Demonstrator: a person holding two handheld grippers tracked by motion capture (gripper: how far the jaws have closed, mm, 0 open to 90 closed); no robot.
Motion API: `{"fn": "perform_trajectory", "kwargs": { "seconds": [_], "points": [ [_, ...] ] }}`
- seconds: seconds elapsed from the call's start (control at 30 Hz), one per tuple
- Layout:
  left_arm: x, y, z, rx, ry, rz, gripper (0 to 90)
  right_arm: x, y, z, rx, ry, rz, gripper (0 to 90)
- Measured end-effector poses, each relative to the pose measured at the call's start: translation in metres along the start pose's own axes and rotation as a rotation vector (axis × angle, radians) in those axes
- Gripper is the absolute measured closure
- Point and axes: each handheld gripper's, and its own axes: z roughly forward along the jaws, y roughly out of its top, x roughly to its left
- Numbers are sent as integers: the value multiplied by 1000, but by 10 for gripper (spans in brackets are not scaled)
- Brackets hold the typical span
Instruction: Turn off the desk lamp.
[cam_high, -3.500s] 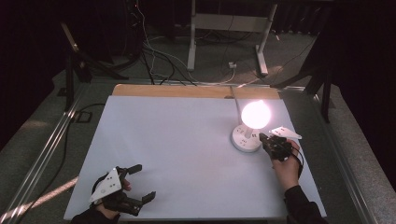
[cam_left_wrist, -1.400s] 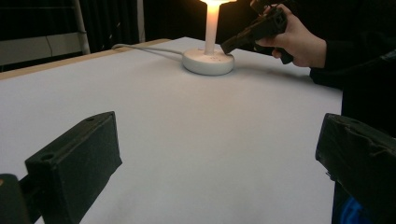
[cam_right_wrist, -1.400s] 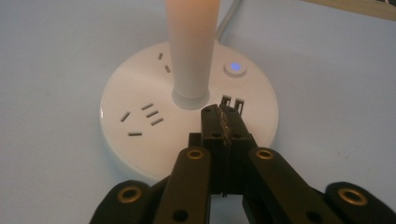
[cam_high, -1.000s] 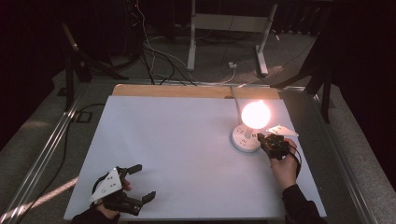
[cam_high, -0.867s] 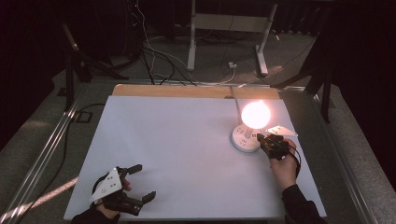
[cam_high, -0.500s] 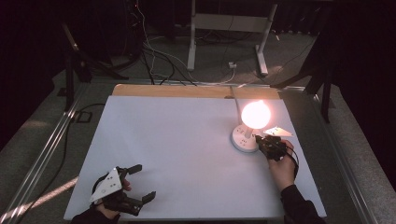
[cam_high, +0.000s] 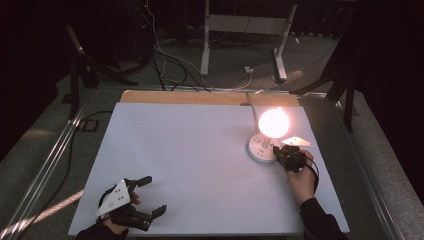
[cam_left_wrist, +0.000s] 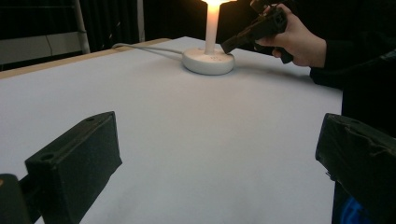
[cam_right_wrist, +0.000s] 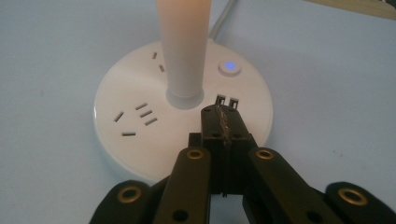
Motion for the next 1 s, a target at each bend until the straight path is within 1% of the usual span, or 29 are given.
{"fn": "perform_trajectory", "kwargs": {
  "seconds": [0.2,0.33,0.67,0.9,1.0],
  "points": [
    [0,0,0,1,-1,-1,6,0,0,0,1,-1,-2,896],
    [0,0,0,3,-1,0,6,1,0,0,4,-5,-11,896],
    [0,0,0,3,2,-1,6,-1,-1,0,-6,-5,0,895],
    [0,0,1,4,2,1,6,-6,6,-13,-52,-7,23,895],
    [0,0,1,4,3,1,6,-6,8,-16,-61,-3,29,895]
  ]
}}
